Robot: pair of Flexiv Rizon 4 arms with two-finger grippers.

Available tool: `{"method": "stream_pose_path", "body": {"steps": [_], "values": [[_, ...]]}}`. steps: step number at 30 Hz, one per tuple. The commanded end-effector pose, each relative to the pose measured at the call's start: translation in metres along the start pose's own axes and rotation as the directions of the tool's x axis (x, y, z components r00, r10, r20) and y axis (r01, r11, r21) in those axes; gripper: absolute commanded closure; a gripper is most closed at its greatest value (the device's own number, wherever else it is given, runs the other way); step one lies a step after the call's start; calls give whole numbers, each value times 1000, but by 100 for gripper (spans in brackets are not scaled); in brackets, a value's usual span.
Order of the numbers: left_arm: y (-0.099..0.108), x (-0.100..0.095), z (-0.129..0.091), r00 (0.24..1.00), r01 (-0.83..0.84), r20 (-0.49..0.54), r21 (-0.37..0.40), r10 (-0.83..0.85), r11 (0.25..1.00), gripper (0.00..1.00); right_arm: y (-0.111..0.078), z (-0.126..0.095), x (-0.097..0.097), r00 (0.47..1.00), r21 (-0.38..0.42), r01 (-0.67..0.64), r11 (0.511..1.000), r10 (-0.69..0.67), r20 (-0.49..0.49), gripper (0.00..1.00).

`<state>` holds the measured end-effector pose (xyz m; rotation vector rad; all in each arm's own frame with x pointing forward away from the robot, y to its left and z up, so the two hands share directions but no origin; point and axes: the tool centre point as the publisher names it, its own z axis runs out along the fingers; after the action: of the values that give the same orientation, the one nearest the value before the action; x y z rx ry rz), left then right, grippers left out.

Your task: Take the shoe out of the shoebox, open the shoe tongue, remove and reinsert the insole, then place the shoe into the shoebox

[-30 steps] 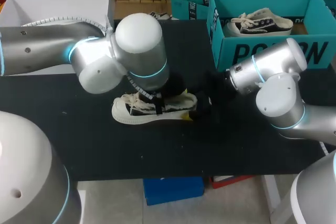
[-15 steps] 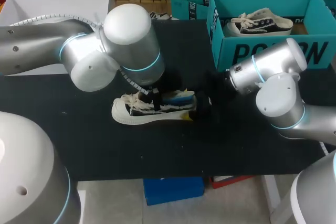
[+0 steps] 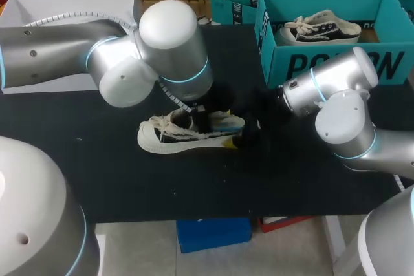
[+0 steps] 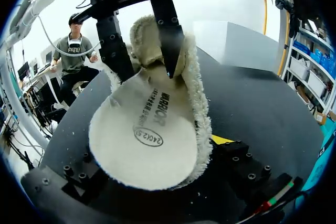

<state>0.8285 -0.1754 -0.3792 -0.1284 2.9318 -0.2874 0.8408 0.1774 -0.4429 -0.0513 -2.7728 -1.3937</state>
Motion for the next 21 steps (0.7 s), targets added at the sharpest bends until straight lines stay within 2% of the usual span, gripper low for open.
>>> {"method": "stream_pose_path", "body": {"steps": [1, 4, 7, 9, 21], "values": [[-13, 1, 3, 1000, -22, -3, 13, 22, 1000, 37, -2, 2, 1, 1000, 2, -1, 1000, 1, 2, 100], [-24, 3, 4, 999, -49, -12, 24, 49, 999, 40, -2, 2, 1, 1000, 2, -1, 1000, 1, 2, 100], [-32, 3, 5, 998, -68, -15, 34, 69, 997, 51, -2, 2, 1, 1000, 2, -1, 1000, 1, 2, 100], [-36, 3, 7, 997, -77, -18, 38, 78, 996, 53, -2, 2, 1, 1000, 2, -1, 1000, 1, 2, 100], [-49, 5, 16, 994, -108, -24, 45, 109, 993, 56, -2, 2, 1, 1000, 2, -1, 1000, 1, 2, 100]]}}
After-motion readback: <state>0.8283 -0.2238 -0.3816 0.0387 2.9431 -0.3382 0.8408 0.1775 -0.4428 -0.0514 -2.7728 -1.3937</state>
